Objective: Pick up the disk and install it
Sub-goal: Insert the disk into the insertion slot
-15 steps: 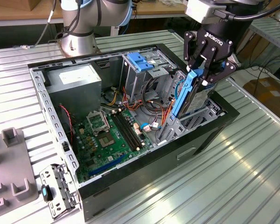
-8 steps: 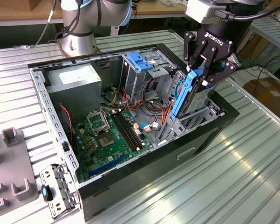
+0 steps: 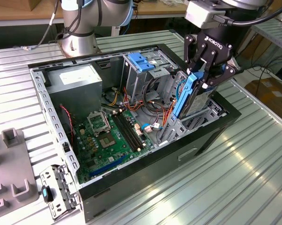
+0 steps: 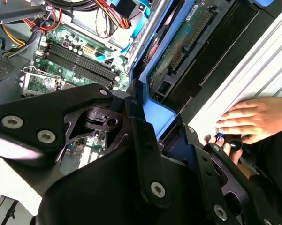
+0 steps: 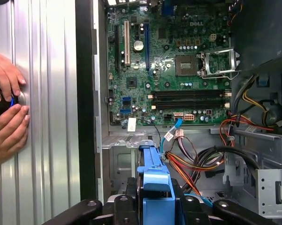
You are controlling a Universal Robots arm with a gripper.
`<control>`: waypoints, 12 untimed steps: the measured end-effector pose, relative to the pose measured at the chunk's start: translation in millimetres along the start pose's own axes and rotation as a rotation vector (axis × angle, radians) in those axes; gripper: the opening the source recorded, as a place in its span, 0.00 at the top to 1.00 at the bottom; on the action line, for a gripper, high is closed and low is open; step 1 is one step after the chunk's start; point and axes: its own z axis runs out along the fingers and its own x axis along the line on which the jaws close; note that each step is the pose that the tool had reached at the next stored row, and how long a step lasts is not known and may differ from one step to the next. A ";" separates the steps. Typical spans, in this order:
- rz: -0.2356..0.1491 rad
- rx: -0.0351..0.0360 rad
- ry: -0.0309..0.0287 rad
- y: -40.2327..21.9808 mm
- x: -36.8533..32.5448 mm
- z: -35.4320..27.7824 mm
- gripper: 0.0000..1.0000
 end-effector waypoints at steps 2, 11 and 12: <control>0.000 0.0000 0.0003 0.0 0.0 0.1 0.63; 0.000 0.0000 -0.0002 -0.1 -0.2 4.4 0.56; 0.000 0.0000 0.0002 -0.5 -0.4 7.9 0.57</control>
